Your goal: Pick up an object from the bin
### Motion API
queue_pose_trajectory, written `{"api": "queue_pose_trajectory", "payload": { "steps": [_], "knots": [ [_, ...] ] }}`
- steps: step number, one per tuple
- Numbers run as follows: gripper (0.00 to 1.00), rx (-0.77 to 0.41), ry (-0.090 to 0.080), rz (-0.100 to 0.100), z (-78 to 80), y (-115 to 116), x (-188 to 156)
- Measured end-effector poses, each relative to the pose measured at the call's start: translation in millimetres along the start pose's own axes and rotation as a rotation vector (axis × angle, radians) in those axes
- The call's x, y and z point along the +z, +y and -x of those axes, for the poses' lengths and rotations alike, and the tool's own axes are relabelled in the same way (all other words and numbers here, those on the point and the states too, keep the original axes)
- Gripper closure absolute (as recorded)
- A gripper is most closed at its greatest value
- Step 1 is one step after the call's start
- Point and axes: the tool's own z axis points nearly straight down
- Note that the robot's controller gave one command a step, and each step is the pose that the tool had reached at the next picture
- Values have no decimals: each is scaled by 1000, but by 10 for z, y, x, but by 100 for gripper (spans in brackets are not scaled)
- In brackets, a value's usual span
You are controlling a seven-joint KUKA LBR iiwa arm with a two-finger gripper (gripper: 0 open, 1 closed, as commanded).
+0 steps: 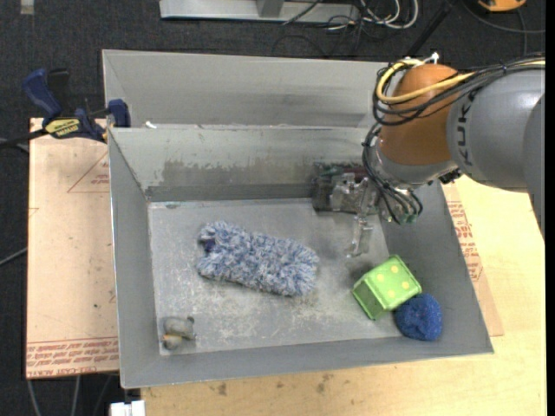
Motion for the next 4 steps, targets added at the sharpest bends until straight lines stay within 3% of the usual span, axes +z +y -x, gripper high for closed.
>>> {"api": "queue_pose_trajectory", "payload": {
  "steps": [1, 2, 3, 4],
  "knots": [
    [0, -61, -3, 5, -298, 151, 228],
    [0, -69, -1, -1, -245, 221, 293],
    [0, -138, -3, 1, -572, 517, 306],
    [0, -212, 4, 2, -336, 651, 305]
  ]
}}
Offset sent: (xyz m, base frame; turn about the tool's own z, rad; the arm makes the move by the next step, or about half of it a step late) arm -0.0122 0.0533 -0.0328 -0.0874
